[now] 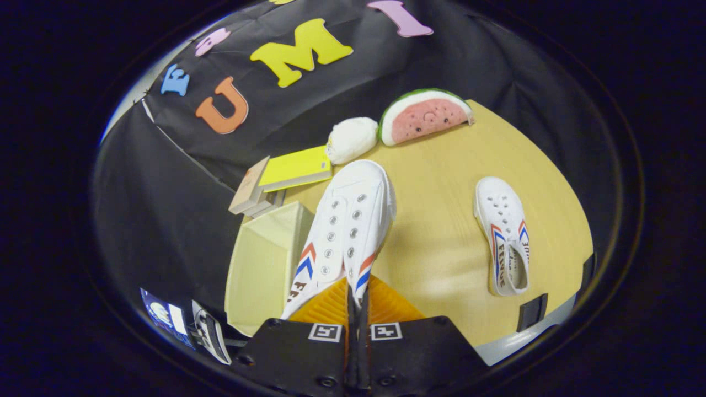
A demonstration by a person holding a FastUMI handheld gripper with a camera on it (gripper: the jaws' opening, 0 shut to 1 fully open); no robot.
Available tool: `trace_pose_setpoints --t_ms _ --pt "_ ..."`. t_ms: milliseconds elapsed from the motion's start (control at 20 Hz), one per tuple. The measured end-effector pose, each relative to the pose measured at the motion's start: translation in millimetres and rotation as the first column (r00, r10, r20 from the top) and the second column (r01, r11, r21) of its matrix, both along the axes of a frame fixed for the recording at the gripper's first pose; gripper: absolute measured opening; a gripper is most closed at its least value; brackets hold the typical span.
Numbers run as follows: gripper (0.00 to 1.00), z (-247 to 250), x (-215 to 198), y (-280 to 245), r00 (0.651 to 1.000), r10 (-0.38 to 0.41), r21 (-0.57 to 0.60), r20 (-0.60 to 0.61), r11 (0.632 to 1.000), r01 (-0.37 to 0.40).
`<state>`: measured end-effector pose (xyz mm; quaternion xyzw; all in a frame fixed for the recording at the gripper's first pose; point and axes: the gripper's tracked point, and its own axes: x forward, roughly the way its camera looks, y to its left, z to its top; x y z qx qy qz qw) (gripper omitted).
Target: Open the storage box then place both shoes into the box .Put the left shoe in first, then the right shoe, with the right side of both shoes facing outward in a uniform manner.
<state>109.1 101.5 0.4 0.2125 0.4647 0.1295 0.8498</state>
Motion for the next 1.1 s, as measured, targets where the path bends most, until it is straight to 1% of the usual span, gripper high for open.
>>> trace_pose_setpoints --t_ms 50,200,350,500,650,800,950,1100 --pt "0.05 17.4 -3.9 14.5 1.000 0.002 0.004 0.021 1.000 -0.002" --pt "0.05 51.6 -13.8 67.4 0.996 0.044 -0.003 0.074 0.999 -0.044" --pt "0.05 58.4 -18.0 125.1 0.992 0.088 -0.002 0.087 0.996 -0.089" --pt "0.05 37.7 -18.4 165.6 0.991 0.119 -0.014 0.053 0.993 -0.118" --pt "0.05 4.4 -20.2 187.8 0.989 0.150 -0.054 -0.015 0.987 -0.151" --pt "0.05 -30.7 -20.0 195.9 0.985 0.153 -0.089 -0.079 0.983 -0.160" --pt "0.05 -57.2 -16.5 199.2 0.981 0.140 -0.103 -0.137 0.983 -0.155" --pt "0.06 -77.7 -14.7 205.0 0.973 0.146 -0.127 -0.181 0.977 -0.170"
